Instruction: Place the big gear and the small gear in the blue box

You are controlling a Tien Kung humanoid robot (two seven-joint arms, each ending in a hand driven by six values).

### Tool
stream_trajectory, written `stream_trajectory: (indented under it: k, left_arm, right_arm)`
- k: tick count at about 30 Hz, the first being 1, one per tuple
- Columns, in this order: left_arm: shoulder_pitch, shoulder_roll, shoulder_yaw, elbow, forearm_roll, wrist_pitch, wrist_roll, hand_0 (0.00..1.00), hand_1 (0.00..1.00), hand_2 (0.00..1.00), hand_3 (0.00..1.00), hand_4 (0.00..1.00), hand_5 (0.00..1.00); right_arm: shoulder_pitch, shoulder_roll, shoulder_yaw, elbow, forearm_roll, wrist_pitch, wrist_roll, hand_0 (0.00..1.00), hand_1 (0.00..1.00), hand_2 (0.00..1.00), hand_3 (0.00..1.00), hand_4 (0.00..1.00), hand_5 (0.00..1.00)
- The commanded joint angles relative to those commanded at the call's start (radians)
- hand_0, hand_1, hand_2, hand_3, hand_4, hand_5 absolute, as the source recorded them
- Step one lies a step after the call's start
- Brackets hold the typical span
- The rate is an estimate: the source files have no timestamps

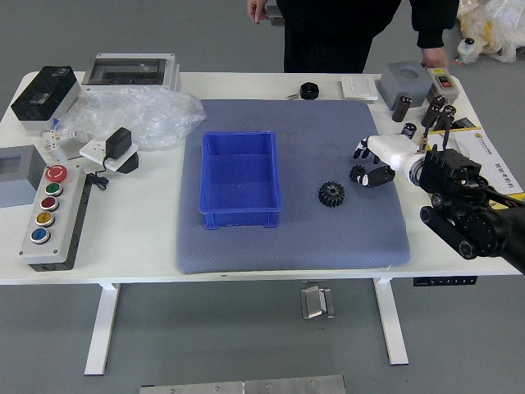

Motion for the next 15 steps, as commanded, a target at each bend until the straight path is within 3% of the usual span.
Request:
stream_trajectory:
  k: [15]
  left_arm:
    - [0.001, -0.001, 0.003, 0.0, 0.0, 0.0, 0.0, 0.904, 0.894, 0.866, 0.871, 0.792, 0.336]
  right_arm:
    - [-0.013, 0.007, -0.036, -0.002, 0.02, -0.019, -0.001, 0.586, 0.54, 0.67, 0.677, 0.699, 0.327]
